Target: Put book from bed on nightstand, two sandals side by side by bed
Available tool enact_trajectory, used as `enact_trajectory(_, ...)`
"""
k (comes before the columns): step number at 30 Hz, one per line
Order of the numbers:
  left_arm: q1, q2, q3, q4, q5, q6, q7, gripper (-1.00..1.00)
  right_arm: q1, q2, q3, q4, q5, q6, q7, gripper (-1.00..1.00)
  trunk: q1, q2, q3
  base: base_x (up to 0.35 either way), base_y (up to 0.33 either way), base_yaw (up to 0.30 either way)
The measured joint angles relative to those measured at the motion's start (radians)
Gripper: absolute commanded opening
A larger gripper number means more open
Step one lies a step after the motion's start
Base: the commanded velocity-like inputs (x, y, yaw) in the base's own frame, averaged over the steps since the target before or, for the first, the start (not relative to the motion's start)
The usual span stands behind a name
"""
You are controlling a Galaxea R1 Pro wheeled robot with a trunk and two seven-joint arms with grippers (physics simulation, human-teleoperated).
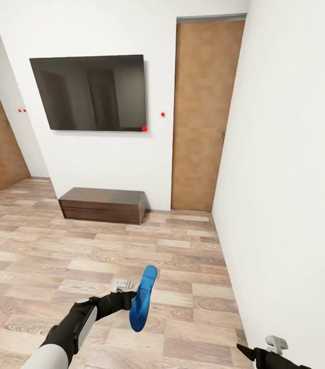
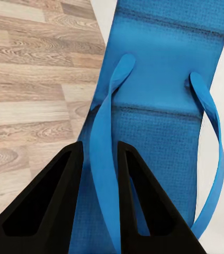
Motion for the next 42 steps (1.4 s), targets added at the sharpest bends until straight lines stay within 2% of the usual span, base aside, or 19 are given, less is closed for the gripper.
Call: enact_trajectory(42,0.0,0.0,-0.001,0.0,0.0,0.0,0.0,-1.0,0.0,0.003,0.002,-0.001,0.005,0.0,-0.003,1.0,0.0,0.0,0.0,0.327,0.0,0.001)
